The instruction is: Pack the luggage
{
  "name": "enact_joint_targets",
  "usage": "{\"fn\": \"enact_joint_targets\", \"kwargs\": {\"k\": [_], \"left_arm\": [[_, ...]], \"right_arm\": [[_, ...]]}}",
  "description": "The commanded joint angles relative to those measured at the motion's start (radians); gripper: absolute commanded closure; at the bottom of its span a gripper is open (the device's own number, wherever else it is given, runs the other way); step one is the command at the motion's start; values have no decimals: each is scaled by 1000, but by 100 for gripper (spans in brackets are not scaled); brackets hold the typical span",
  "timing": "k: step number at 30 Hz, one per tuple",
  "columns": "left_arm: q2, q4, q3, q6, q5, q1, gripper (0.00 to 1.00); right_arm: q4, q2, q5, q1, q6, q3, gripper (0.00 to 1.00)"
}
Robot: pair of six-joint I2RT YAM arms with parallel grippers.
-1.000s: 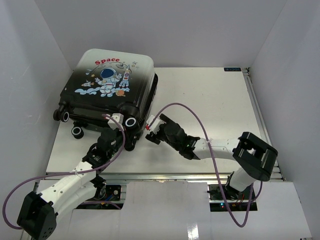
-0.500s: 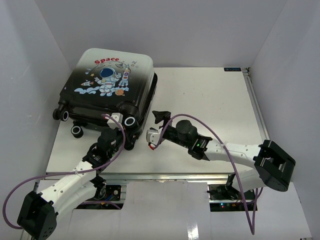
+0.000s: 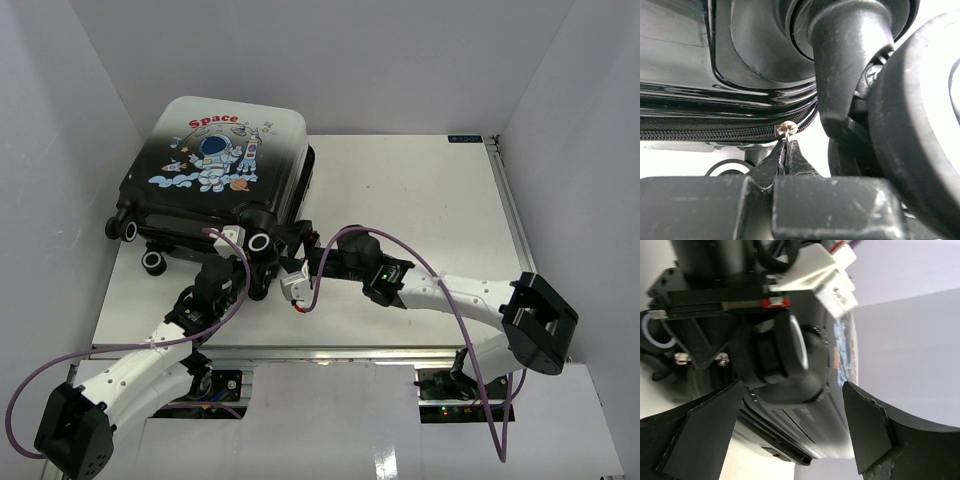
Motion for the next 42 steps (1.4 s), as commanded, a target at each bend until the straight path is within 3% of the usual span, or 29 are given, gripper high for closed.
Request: {"fn": "enact_joint_targets", "kwargs": {"k": [1, 4, 18, 20, 22, 24, 26, 31, 42], "left_arm": [[-44, 203, 68, 35, -166, 39, 100], [-50, 202, 66, 35, -168, 40, 100], [-55, 204, 64, 34, -167, 41, 100], [-62, 204, 59, 33, -171, 41, 100], [-71, 205, 55, 34, -174, 41, 100], [-77, 205, 50, 33, -175, 41, 100], [-87, 210, 46, 33, -173, 39, 100], [-121, 259, 5, 32, -148, 41, 100], [-123, 443, -69, 21, 66, 39, 100]], "right_arm": [[-85, 39, -57, 13, -56, 73, 14], [-122, 51, -62, 13, -61, 84, 14], [25, 200, -10, 19, -131, 154, 15], [79, 230, 15, 19, -141, 159, 21], [172, 250, 55, 19, -151, 162, 44], [260, 271, 86, 19, -160, 170, 76], [363, 297, 121, 21, -157, 186, 92], [354, 324, 179, 31, -100, 271, 92], [277, 442, 329, 53, 289, 537, 92]]}}
